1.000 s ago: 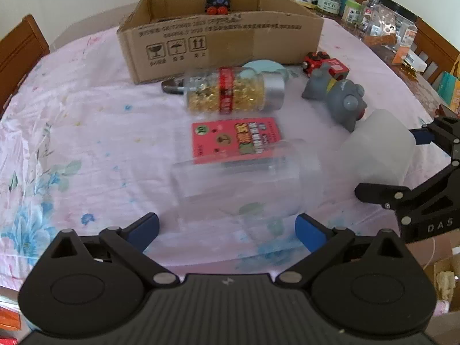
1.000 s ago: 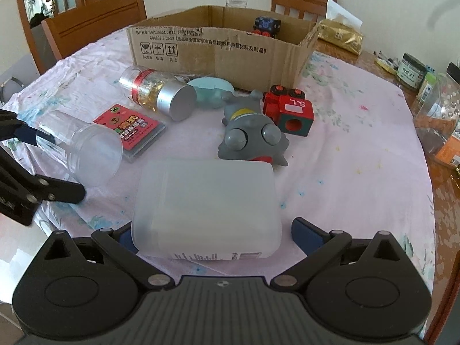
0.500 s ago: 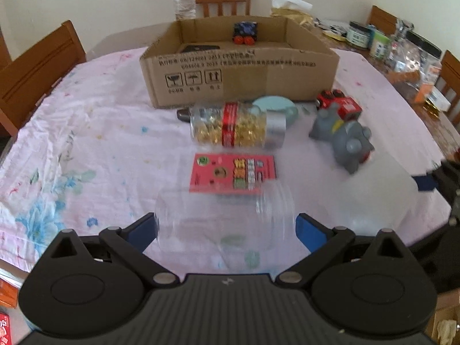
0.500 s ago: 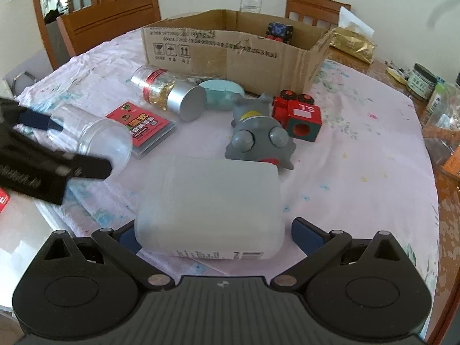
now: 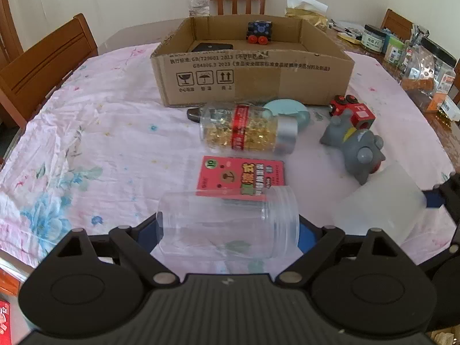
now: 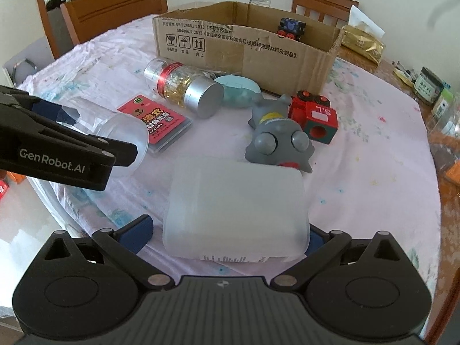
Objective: Organize rigid objects
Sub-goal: 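Close left tool on clear jar while right tool closes on white box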
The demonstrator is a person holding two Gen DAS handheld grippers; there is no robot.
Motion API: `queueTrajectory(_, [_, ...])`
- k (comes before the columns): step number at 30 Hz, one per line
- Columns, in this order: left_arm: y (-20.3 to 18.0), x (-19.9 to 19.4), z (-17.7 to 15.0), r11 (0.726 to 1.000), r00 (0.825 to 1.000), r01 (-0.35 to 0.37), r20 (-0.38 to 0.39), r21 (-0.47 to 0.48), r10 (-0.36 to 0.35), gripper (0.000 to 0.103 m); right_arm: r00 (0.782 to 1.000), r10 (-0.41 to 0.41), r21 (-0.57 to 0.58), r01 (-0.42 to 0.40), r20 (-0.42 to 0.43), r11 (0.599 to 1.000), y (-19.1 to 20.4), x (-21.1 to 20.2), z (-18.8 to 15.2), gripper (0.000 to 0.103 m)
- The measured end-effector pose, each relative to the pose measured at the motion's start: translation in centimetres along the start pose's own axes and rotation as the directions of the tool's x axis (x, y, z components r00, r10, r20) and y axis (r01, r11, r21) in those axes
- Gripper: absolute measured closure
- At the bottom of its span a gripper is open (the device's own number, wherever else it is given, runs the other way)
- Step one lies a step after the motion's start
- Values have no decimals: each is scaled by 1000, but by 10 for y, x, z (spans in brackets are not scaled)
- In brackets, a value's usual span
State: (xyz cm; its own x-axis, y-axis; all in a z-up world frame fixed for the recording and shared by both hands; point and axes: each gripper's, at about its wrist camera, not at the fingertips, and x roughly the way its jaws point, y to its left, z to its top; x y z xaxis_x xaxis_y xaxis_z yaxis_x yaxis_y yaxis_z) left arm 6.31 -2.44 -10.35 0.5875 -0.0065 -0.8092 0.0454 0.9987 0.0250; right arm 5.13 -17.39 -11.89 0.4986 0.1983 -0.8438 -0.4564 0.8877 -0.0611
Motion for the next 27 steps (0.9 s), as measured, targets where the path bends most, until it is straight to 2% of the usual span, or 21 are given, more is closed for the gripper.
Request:
queueTrajectory(10, [21,1,1,1000,1000,-14,1,3,14,13,998,-43,-8,43,-45,999,4,2,17,2])
queueTrajectory(14, [23,1,2,1000,1000,-7,0,8,7,13,995,-75,-19,74,-67,997,4,3,20,13])
queueTrajectory(22, [22,-3,12,998,999,23,-31,62,-21,13,996,-17,-14,16,-92,1000,-5,-1,25,16])
queueTrajectory(27, [17,-17,23,994,999,30,-35,102,-26,13,996,34,-43,-37,-79,998,-15,-10,29,17])
